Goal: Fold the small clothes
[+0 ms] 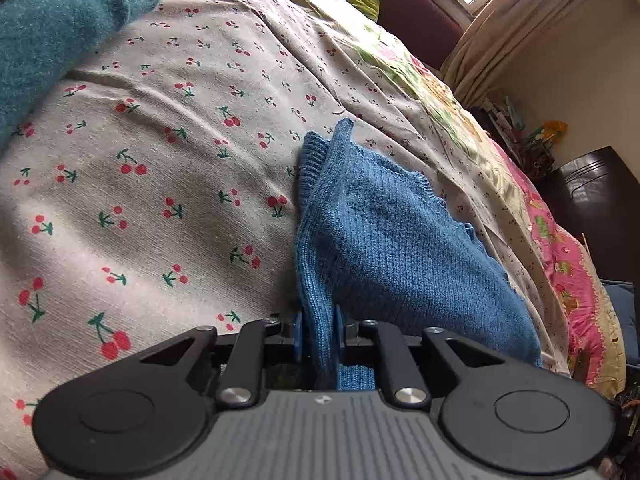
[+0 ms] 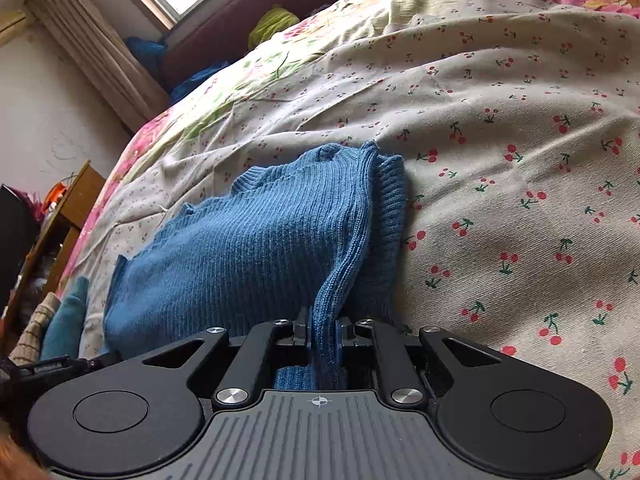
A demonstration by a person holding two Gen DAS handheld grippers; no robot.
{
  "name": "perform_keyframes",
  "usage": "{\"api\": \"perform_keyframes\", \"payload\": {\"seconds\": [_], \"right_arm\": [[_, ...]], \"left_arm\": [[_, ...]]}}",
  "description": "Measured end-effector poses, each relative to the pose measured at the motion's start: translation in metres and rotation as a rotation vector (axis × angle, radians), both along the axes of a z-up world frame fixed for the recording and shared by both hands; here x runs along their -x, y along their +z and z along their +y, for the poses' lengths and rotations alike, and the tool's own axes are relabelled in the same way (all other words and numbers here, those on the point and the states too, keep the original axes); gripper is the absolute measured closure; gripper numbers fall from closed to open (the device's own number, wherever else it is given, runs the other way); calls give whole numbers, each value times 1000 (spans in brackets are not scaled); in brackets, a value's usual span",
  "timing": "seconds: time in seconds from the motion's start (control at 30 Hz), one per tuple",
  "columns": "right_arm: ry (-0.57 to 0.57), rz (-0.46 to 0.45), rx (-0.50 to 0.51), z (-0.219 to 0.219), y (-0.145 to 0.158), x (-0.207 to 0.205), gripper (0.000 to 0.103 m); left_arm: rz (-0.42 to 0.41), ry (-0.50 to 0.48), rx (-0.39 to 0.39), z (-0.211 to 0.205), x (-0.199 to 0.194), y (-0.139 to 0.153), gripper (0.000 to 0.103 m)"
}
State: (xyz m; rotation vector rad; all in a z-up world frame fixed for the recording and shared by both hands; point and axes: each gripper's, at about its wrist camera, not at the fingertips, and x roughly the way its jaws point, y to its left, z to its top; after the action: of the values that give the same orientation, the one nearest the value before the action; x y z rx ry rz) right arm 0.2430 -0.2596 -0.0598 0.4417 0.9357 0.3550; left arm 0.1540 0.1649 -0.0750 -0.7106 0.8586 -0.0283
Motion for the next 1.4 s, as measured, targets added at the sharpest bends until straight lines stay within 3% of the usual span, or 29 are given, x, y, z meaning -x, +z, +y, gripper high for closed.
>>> {"api": "perform_keyframes", "payload": {"seconds": [0.13, 0.2, 0.27, 0.4, 0.47, 0.53, 0.63, 0.7, 0.8, 0.9, 0.97, 1.03, 1.2, 1.33, 1.4], "right_arm": [[10, -20, 18, 9, 6, -5, 89], [20, -51, 35, 11, 19, -2, 93], [23, -70, -12, 7, 34, 3, 95], [42, -140, -85, -1, 66, 21, 96], [43, -148, -49, -2, 62, 22, 96], [32, -67, 53, 5, 32, 7, 96], [10, 29, 93, 5, 2, -3, 95], [-10, -15, 85, 0, 13, 5, 93], [-31, -110, 195, -4, 36, 14, 88], [-43, -184, 256, -3, 54, 15, 88], [13, -231, 248, 11, 63, 9, 87], [108, -250, 255, 38, 65, -7, 79], [343, -244, 292, 121, 42, -51, 77], [413, -212, 326, 154, 25, -76, 72], [419, -199, 370, 159, 20, -80, 78]], "left_arm": [[-10, -15, -46, -6, -7, 7, 69], [-28, -41, -73, -8, -6, 15, 76], [-50, -51, -88, -8, -2, 24, 79], [-97, -33, -3, 2, 16, 38, 81], [-101, -19, 15, 4, 18, 35, 82], [-39, -11, -4, 4, 10, 18, 82], [23, 8, -48, 2, 4, -2, 80], [0, 11, -83, 0, 8, 7, 77], [-39, 8, -190, -4, 13, 21, 75], [-62, 36, -206, -1, 17, 26, 75], [-94, 49, -199, 0, 21, 30, 74], [-120, 54, -191, -4, 19, 34, 73], [-146, 49, -166, -14, 7, 34, 67], [-149, 17, -161, -20, 3, 32, 65], [-149, 2, -171, -22, 2, 30, 65]]}}
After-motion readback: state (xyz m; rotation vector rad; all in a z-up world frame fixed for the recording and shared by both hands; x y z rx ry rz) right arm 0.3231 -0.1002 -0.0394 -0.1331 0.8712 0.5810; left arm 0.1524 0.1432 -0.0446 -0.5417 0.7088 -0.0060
